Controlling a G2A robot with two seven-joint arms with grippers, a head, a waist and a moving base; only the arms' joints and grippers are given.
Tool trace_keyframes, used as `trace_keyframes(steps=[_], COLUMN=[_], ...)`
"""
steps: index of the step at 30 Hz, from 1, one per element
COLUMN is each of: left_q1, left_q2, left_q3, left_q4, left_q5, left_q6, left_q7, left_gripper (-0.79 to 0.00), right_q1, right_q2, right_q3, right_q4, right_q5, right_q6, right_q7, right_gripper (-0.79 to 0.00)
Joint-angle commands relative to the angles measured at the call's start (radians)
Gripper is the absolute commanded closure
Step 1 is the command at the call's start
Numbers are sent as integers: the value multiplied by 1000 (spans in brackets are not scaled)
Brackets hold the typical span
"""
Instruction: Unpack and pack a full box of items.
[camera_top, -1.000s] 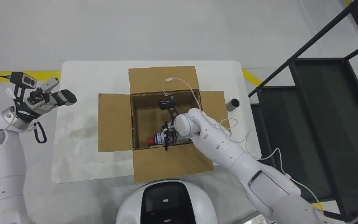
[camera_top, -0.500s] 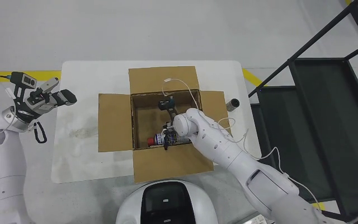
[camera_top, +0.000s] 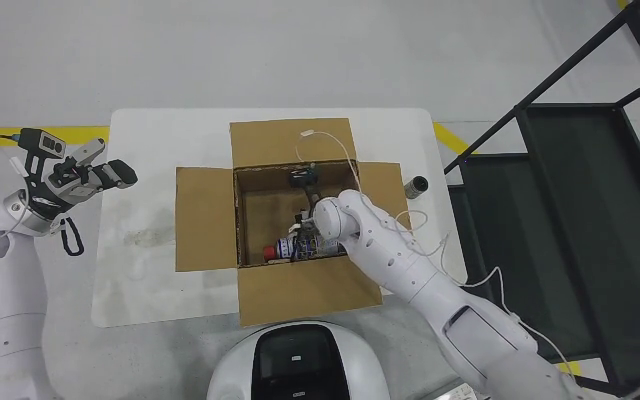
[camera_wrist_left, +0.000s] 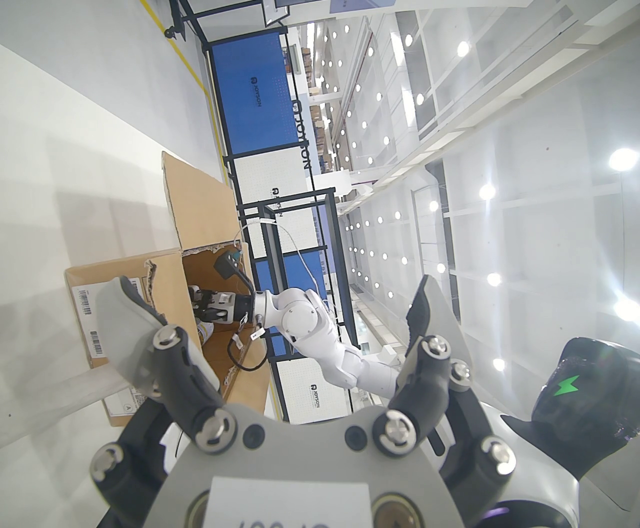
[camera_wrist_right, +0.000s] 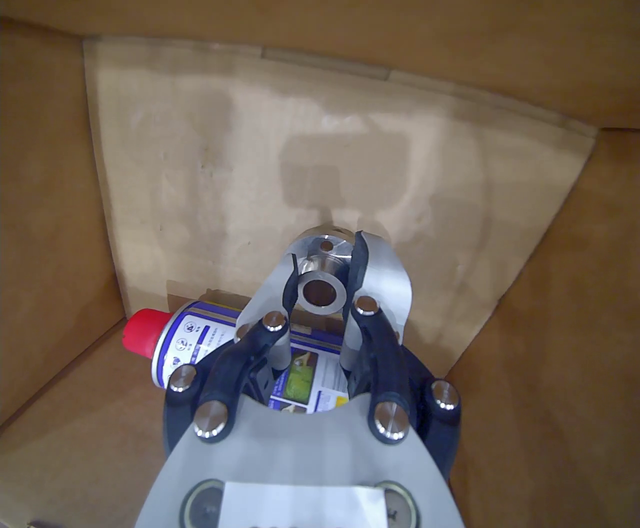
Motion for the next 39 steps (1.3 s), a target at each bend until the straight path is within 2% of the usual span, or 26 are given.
trace_keyframes(steps=[1, 3, 4, 5, 6, 7, 8, 20, 23, 28, 32, 33, 39], left_q1=[0, 0, 0, 0, 0, 0, 0, 0, 0, 0, 0, 0, 0], left_q2=[0, 0, 0, 0, 0, 0, 0, 0, 0, 0, 0, 0, 0], left_q3=[0, 0, 0, 0, 0, 0, 0, 0, 0, 0, 0, 0, 0], left_q4=[0, 0, 0, 0, 0, 0, 0, 0, 0, 0, 0, 0, 0], left_q5=[0, 0, 0, 0, 0, 0, 0, 0, 0, 0, 0, 0, 0], left_q6=[0, 0, 0, 0, 0, 0, 0, 0, 0, 0, 0, 0, 0], left_q7=[0, 0, 0, 0, 0, 0, 0, 0, 0, 0, 0, 0, 0], left_gripper=[-785, -785, -785, -785, -785, -785, -785, -785, -785, -785, -785, -785, -785], right_q1=[-8, -15, -18, -20, -22, -23, -23, -31, -29, -18, -9, -7, 3], right_q2=[5, 8, 9, 9, 9, 9, 8, 1, -1, -8, -13, -14, -22], right_q3=[17, 30, 34, 37, 40, 41, 41, 46, 41, 30, 25, 23, 17], right_q4=[-8, -15, -16, -16, -15, -12, -9, -6, 5, 24, 39, 43, 58], right_q5=[-12, -16, -17, -19, -18, -17, -17, -25, -31, -41, -49, -52, -55], right_q6=[11, 13, 12, 9, 7, 6, 6, -6, -13, -18, -19, -18, -17], right_q7=[-7, -8, -7, -7, -8, -9, -11, -5, 3, 10, 15, 19, 35], right_gripper=[0, 0, -80, -240, -311, -437, -785, -785, -699, -616, -366, -339, -326])
